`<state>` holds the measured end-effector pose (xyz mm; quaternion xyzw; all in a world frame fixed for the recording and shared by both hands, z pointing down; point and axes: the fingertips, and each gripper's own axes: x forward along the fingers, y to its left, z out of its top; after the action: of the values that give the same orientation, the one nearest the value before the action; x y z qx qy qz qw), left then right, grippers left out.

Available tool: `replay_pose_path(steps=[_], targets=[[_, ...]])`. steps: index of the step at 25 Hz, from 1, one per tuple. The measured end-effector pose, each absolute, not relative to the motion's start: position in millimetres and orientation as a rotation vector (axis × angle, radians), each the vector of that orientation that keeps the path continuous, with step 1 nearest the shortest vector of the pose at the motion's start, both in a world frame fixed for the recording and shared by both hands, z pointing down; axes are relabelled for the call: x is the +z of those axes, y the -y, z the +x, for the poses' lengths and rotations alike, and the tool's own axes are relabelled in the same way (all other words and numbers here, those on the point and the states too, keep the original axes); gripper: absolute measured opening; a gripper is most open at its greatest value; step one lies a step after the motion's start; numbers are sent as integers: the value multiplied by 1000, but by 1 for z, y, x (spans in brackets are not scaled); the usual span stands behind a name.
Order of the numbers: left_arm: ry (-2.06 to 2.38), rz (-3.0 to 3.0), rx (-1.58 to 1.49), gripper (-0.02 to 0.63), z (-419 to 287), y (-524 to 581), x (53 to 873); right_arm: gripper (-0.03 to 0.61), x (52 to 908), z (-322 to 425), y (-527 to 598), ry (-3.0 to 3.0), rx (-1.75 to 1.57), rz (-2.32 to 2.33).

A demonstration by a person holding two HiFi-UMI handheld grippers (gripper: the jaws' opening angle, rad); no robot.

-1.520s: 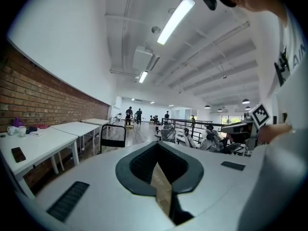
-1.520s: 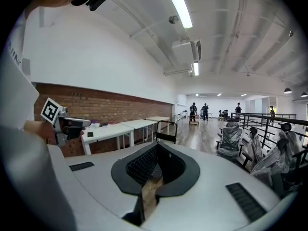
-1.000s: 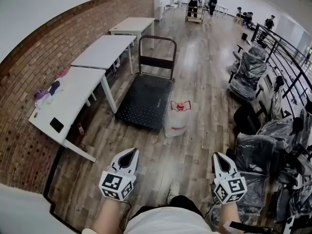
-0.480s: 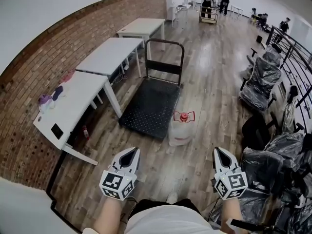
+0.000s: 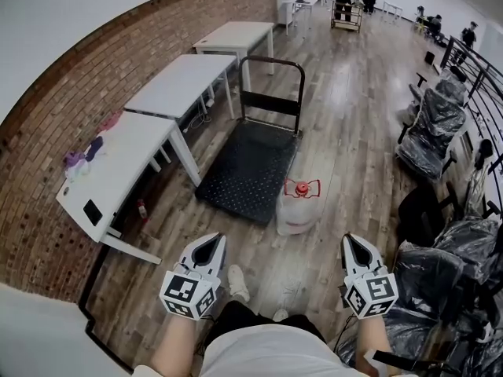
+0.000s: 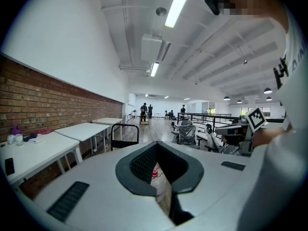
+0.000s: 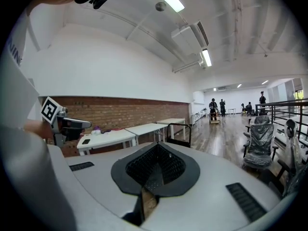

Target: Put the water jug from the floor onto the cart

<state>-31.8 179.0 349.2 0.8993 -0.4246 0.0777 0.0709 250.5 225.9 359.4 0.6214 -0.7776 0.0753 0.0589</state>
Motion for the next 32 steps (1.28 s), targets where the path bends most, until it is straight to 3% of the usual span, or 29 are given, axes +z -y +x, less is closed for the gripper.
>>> replay_pose_path(steps=[11,32], targets=[[1189,2721,178,0,-24,-83,361,3,362,260,-155,2274,248,1975],[1173,2705,224,0,-119,147,386,3,359,171,61,2197,212,1921]])
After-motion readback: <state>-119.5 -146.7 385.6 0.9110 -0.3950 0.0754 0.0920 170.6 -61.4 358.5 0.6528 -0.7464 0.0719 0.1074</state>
